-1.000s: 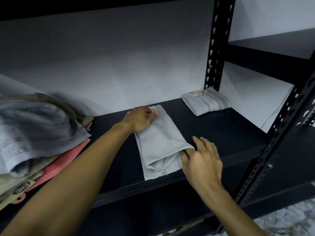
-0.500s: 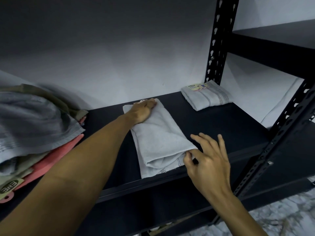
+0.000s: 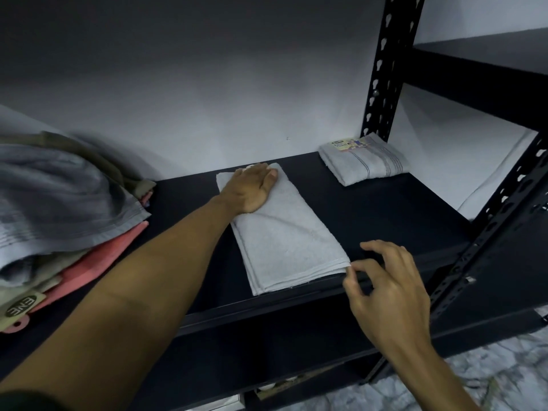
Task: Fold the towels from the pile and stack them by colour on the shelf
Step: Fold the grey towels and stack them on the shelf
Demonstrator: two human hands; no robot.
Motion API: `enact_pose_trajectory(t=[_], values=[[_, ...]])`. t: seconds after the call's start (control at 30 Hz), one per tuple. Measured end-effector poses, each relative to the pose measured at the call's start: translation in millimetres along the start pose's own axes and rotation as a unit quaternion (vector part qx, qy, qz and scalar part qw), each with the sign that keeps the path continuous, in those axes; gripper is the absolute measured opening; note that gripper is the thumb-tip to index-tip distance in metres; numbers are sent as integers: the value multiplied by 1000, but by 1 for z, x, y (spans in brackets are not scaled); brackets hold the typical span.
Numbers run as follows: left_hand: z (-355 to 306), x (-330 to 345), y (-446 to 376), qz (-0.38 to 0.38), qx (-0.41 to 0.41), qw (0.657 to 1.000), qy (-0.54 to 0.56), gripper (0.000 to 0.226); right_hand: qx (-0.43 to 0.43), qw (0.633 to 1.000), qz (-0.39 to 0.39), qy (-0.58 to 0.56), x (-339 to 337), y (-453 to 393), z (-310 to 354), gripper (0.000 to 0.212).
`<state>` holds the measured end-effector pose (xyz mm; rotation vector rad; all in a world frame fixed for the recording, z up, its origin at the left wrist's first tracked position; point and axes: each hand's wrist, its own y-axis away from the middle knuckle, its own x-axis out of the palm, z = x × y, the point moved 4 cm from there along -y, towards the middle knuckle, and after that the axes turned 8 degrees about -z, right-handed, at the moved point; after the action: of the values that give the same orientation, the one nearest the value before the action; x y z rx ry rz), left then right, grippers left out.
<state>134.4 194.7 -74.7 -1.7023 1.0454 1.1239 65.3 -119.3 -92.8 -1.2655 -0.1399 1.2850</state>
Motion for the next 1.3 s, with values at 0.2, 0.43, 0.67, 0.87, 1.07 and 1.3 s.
enact_pose_trajectory(t=[0.2, 0.43, 0.67, 0.87, 1.07, 1.3], values=[[-25, -38, 29, -165, 97, 982, 3, 45, -27, 999, 16, 11, -1, -1, 4, 23], [-75, -67, 192, -93, 102, 990, -4, 40, -65, 997, 10, -32, 6, -6, -1, 31], [-74, -56, 230, -134, 114, 983, -51, 16, -57, 997, 4, -60, 5, -5, 6, 31], [-66, -58, 235, -137, 114, 982, -60, 5, -85, 995, 12, -48, 2, -4, 17, 14], [-65, -75, 258, -145, 118, 976, -113, 14, -162, 981, 71, -78, 11, 8, 32, 8], [-56, -64, 264, -158, 111, 973, -126, 18, -179, 968, 147, -100, 18, 11, 34, 8]])
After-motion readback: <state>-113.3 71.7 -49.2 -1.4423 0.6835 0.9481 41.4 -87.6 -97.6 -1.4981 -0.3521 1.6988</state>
